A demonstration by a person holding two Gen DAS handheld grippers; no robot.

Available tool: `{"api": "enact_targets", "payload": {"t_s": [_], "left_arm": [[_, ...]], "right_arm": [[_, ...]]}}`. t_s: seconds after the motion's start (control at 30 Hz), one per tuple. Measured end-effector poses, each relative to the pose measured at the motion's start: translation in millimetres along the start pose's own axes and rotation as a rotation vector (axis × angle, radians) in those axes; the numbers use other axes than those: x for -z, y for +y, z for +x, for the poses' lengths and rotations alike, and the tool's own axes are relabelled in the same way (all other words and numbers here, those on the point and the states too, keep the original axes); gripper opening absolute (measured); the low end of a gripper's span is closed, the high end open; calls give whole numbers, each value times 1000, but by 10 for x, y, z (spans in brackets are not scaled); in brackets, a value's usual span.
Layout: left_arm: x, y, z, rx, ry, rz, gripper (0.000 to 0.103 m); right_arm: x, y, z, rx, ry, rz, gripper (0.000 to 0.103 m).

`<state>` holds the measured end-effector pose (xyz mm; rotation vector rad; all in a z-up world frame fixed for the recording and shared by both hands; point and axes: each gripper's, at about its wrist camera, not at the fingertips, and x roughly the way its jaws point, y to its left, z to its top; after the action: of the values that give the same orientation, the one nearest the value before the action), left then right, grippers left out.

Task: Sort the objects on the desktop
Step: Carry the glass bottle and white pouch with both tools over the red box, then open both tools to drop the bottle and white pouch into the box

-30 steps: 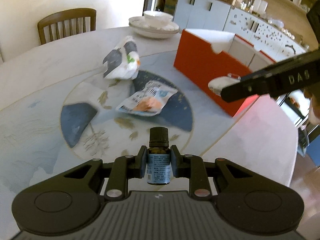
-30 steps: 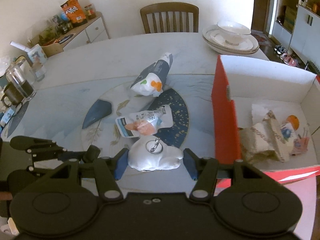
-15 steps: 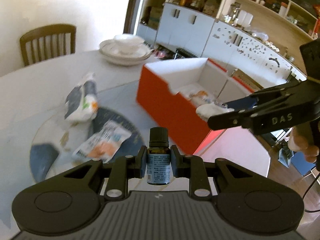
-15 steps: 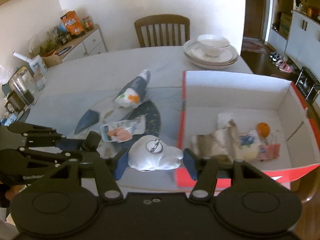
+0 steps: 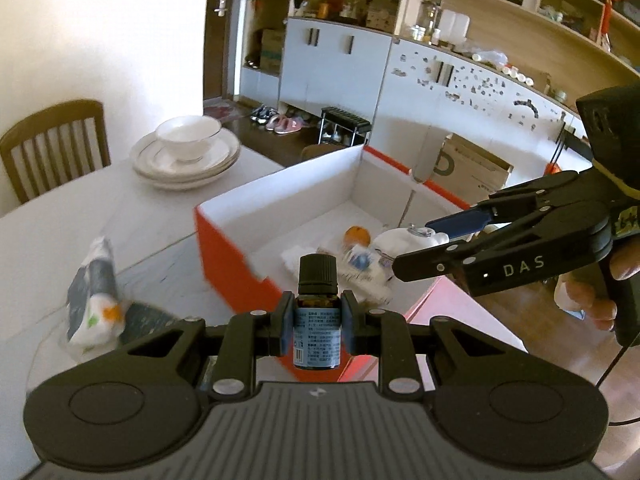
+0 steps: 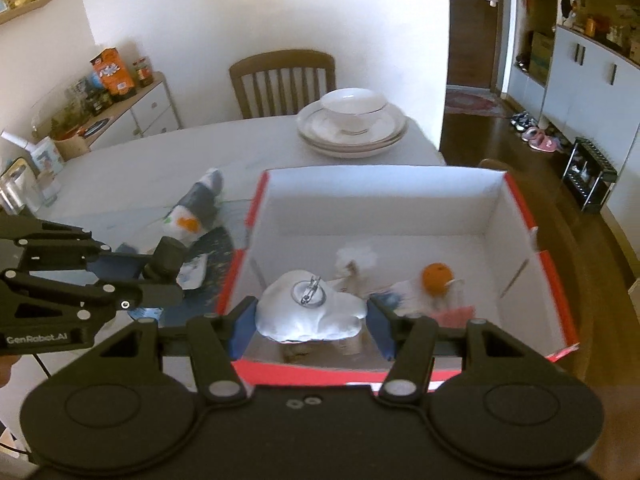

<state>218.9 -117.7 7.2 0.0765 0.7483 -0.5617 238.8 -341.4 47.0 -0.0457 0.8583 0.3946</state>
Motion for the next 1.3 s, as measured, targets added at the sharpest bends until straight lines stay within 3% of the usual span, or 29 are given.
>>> {"api": "enact_targets", "payload": {"t_s": [0.37, 0.67, 0.83, 1.3], "left_arm": [[-383, -271, 569, -85, 54, 51, 23], [-597, -220, 1022, -178, 144, 32, 23], [-663, -148, 1265, -236, 206, 22, 23], [-664, -50, 1729, -286, 347, 8, 23]], "right_arm": [[-86, -628, 95, 47, -7, 9, 58], [-250, -939, 359, 57, 2, 5, 58], [-346, -994, 607, 72, 24, -18, 58], [-538, -969, 1293, 68, 186, -45, 58]]}}
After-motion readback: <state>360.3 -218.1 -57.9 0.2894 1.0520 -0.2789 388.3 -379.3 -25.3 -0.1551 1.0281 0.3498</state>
